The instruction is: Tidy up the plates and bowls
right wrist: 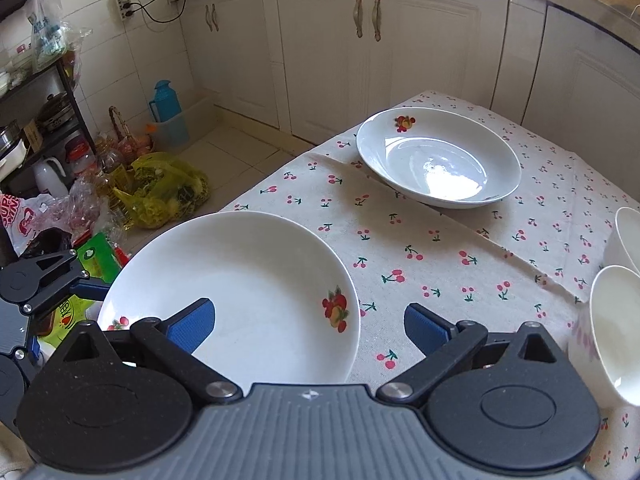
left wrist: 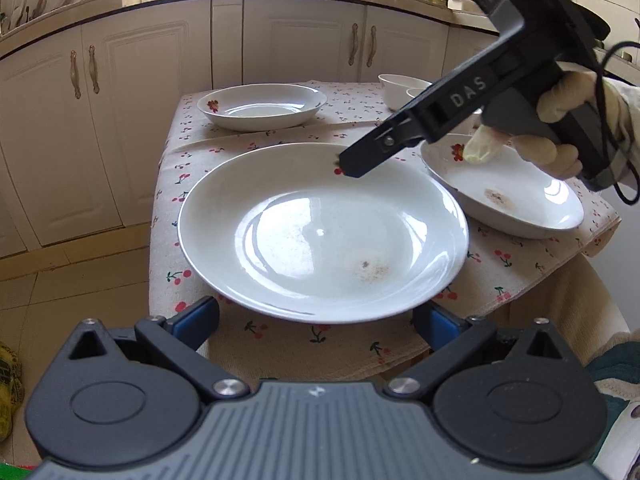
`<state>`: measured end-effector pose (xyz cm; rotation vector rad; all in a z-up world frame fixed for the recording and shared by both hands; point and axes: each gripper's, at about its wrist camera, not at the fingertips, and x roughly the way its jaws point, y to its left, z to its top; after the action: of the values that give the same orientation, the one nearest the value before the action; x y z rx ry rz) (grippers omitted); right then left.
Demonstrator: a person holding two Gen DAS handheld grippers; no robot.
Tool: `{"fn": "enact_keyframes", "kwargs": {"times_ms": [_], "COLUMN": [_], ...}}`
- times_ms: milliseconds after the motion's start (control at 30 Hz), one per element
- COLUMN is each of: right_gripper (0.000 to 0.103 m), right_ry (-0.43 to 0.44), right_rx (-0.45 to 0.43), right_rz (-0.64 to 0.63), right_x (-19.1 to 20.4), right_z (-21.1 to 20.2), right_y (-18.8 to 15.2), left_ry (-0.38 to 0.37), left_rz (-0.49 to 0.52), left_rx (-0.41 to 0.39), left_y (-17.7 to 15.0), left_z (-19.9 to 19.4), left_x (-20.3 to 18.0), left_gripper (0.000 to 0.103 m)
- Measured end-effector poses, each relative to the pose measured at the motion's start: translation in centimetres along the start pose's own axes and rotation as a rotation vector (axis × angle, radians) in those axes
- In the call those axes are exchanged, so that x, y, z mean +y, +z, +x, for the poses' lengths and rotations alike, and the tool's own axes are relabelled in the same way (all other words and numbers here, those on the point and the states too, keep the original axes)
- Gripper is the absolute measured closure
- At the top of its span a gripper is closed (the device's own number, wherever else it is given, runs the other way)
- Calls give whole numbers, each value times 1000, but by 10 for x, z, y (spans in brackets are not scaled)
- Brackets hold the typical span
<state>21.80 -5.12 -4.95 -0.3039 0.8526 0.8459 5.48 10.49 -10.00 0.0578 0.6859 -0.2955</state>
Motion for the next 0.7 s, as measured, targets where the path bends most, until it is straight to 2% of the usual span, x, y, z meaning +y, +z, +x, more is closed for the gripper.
{"fn": "enact_keyframes", "kwargs": {"times_ms": [133, 200, 400, 700], "right_gripper": [11, 21, 38, 39], "right_ry": [48, 73, 120, 164], "right_rx": [36, 54, 95, 96], "right_rz": [5, 4, 4, 43], "right_x": [-9, -11, -15, -23], "right_z": [16, 23, 40, 43], "right_y": [8, 11, 15, 15], "left_ry": [-37, -39, -57, -50], "left_rz": [16, 24, 28, 62], "left_rx": [-3, 3, 10, 23], "left_y": [3, 4, 5, 9], "left_z": [1, 2, 4, 5], "left_x": [2, 2, 4, 4], "left_gripper": [1, 1, 1, 2]}}
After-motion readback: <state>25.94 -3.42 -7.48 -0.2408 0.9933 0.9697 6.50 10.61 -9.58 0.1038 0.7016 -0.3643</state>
